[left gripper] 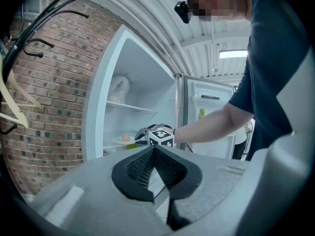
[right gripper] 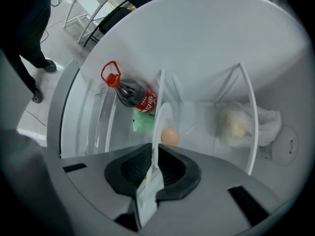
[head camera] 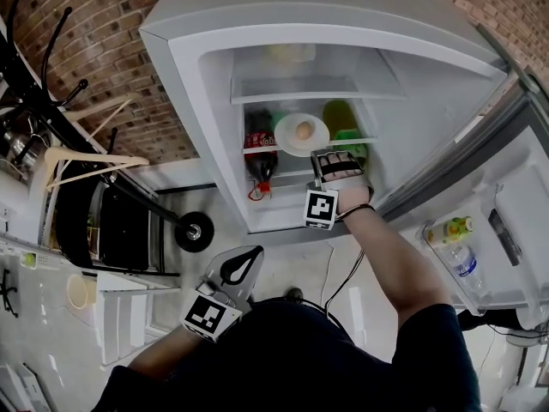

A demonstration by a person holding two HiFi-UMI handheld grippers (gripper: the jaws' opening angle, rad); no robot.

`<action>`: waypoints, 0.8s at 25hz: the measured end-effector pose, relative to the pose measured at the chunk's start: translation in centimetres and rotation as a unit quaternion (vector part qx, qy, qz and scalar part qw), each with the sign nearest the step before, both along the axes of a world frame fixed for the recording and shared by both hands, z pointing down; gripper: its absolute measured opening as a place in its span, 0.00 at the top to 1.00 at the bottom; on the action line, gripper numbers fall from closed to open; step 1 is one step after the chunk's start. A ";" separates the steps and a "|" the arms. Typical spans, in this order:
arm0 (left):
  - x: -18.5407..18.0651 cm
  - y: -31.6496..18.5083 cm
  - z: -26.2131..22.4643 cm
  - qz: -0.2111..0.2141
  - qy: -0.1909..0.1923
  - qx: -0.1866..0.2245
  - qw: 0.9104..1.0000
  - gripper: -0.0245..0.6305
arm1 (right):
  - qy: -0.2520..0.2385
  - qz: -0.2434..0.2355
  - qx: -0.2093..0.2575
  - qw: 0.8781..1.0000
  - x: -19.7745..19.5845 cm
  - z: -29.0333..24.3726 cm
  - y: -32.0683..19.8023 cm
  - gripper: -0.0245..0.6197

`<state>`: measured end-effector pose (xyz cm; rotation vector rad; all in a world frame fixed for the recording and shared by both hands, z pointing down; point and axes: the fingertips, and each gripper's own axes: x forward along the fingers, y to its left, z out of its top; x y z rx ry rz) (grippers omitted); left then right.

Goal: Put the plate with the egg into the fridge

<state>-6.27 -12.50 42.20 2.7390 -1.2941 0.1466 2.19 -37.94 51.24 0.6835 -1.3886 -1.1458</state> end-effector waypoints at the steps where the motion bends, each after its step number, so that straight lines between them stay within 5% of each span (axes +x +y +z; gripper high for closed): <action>1: 0.1 0.0 0.0 0.002 -0.001 0.001 1.000 0.97 | 0.000 -0.001 0.000 1.000 -0.1 0.1 0.1 0.90; 20: -0.3 0.6 0.4 -0.017 -0.003 -0.005 1.000 0.97 | -0.007 0.021 0.005 1.000 -0.1 1.1 -2.5 0.93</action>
